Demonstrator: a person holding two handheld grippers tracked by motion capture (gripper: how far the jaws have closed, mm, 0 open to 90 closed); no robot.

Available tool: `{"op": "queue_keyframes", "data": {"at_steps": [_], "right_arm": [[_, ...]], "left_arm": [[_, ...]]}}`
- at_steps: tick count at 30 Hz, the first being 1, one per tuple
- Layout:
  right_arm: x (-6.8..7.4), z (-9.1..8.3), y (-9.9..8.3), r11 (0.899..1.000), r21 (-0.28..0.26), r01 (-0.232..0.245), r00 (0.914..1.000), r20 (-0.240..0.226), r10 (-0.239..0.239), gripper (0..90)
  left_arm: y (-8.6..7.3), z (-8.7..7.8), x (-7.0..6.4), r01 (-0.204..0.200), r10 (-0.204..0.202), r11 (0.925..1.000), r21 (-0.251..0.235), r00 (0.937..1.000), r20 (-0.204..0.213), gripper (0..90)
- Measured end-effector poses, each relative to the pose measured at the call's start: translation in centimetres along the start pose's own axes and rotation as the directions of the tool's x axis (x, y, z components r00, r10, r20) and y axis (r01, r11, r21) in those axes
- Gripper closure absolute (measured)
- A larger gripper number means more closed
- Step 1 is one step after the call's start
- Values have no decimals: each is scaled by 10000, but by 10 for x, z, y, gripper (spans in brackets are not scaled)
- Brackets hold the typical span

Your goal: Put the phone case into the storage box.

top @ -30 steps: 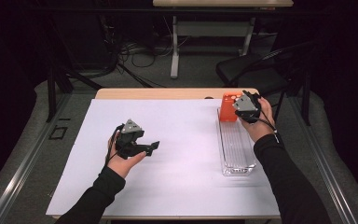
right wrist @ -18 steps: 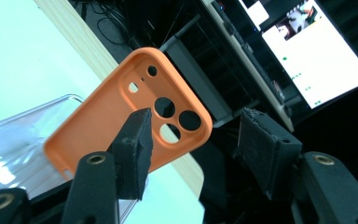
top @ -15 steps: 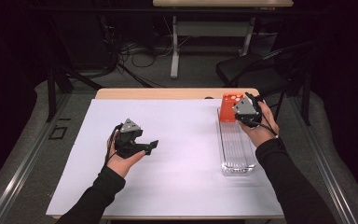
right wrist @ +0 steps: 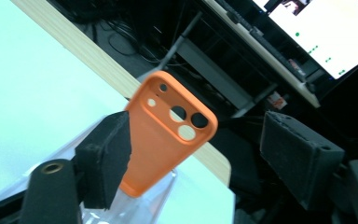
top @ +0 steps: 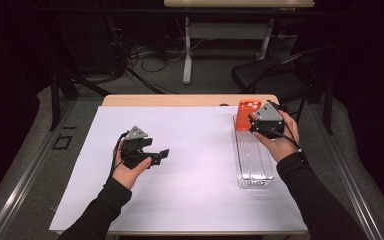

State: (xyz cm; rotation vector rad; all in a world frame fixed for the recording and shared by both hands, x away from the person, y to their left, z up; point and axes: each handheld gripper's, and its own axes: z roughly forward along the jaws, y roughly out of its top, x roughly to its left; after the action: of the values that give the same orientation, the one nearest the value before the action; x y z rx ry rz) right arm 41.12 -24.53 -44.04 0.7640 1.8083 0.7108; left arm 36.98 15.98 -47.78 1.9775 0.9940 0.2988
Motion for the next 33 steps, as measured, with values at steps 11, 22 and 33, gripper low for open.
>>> {"op": "queue_keyframes", "data": {"at_steps": [11,22,33], "right_arm": [[-3,-11,6,9844,499,-1688,9777,-1182,1736,98],[2,-21,10,9533,1138,-2798,9217,-2459,2999,0],[5,-34,12,9238,1410,-3560,8612,-3341,3829,0]], "left_arm": [[3,-4,1,44,-37,9998,-173,9991,416,159],[5,-9,3,-18,34,9995,-303,9986,523,148],[7,-18,2,-257,275,9993,-258,9969,743,96]]}}
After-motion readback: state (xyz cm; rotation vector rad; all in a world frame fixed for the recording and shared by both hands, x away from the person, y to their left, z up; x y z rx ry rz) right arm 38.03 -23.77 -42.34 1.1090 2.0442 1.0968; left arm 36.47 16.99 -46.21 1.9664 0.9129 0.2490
